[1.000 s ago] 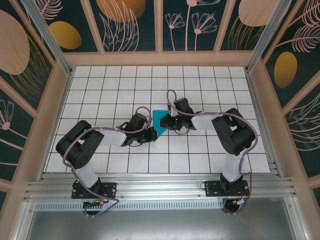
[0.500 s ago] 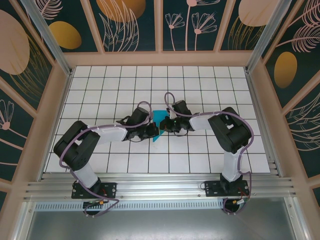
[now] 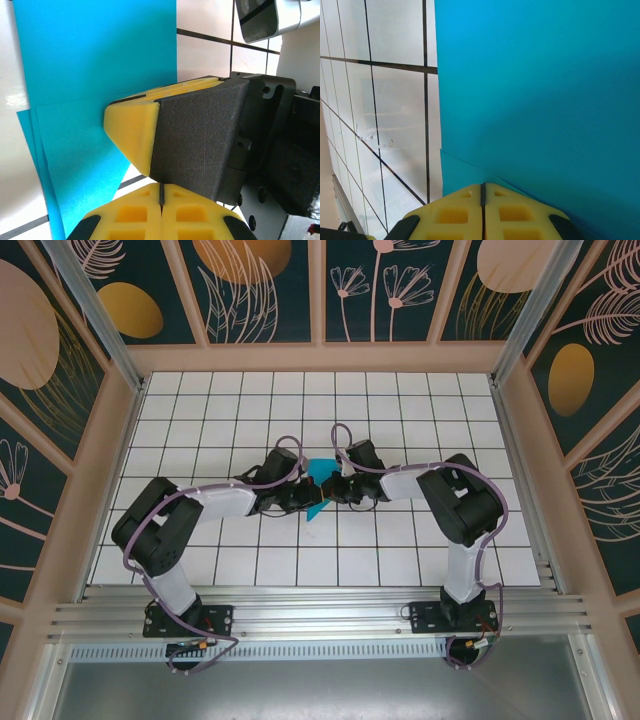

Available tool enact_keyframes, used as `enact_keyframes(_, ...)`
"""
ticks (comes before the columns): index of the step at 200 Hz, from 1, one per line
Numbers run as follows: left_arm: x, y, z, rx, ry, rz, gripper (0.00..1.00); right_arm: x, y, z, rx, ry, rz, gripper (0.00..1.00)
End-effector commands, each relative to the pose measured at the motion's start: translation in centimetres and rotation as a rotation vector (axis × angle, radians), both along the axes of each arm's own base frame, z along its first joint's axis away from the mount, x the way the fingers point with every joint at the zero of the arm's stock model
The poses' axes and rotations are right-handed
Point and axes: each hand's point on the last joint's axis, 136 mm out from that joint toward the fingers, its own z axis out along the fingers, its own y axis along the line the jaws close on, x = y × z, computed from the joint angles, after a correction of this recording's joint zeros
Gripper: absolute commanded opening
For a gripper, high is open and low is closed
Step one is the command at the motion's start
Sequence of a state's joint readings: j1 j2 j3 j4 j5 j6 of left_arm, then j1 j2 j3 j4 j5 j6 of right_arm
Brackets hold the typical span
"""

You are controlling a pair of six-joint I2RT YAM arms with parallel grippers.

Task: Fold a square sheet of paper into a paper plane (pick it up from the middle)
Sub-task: Third fold the triangle at the center of the table.

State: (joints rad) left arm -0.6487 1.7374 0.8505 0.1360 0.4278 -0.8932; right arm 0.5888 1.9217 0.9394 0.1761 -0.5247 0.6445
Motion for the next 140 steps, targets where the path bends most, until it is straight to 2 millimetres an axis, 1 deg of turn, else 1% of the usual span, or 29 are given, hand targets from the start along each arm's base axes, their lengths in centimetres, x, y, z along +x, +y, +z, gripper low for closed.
enact_keyframes(1,-1.1,1.5,-2.9,0.085,0.037,0.052,0.00,-1.3,-2.1,-4.1,-0.111,0.082,-0.043,0.09)
enact_keyframes(22,-1.1,1.7,-2.3,0.061,0.024,0.080,0.00,-1.3,-2.0,-4.2,-0.112,0.084,-0.044,0.10)
enact_keyframes(47,-1.0,1.5,-2.4,0.046,0.029,0.084,0.00,-1.2,-2.0,-4.2,-0.108,0.087,-0.046,0.10)
enact_keyframes(94,-0.3,-0.1,-1.8,-0.015,0.019,0.048,0.00,-1.3,-2.0,-4.3,-0.107,0.089,-0.044,0.10)
enact_keyframes(127,-0.4,-0.7,-3.1,-0.004,0.053,0.019,0.00,-1.3,-2.0,-4.4,-0.108,0.093,-0.045,0.10)
enact_keyframes(140,-0.5,-0.4,-3.6,0.010,0.061,0.023,0.00,-1.4,-2.0,-4.4,-0.110,0.095,-0.042,0.10)
